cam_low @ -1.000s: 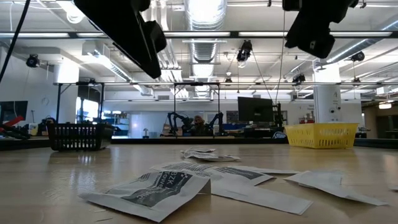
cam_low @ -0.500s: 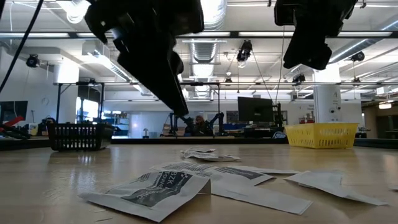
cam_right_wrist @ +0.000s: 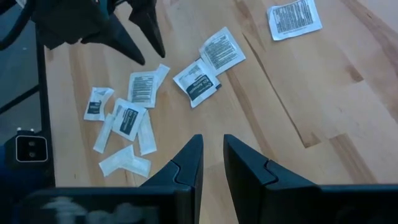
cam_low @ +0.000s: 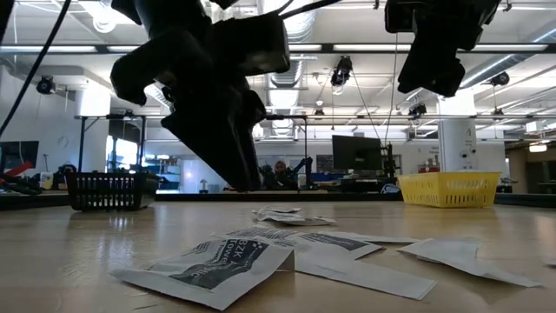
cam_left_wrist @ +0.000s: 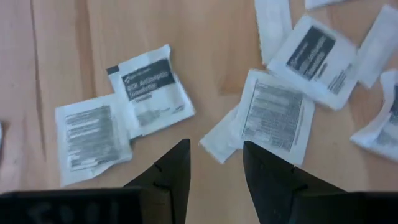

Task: Pick & Place First Aid Supplies
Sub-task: Put the green bandage into the black bin

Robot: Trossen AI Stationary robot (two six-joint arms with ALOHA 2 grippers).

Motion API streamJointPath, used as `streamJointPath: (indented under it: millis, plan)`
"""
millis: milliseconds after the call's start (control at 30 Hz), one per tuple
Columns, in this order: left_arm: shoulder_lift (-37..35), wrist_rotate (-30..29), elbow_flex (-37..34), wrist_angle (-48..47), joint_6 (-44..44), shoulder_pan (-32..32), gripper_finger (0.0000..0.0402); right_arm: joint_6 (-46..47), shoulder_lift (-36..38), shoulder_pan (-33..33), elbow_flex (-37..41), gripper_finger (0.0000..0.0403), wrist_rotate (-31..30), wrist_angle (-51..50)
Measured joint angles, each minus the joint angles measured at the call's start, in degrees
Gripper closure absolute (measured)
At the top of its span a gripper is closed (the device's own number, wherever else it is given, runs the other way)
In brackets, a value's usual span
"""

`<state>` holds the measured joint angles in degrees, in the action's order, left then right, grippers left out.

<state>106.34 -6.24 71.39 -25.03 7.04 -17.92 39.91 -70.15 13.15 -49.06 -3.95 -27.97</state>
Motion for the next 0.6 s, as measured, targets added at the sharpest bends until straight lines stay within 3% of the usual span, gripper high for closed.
streamJointPath:
  millis: [267,600]
  plan:
    - [0.44,1.83,10.46,-12.96,-2.94,1.74,0.0264,-0.01,0.00,-0.02,0.00,0.0342,-0.02,0.00]
    - [4.87,4.60,9.83,-11.78,-8.11,1.67,0.0264,0.03,0.00,-0.02,0.00,0.0342,-0.04,0.02]
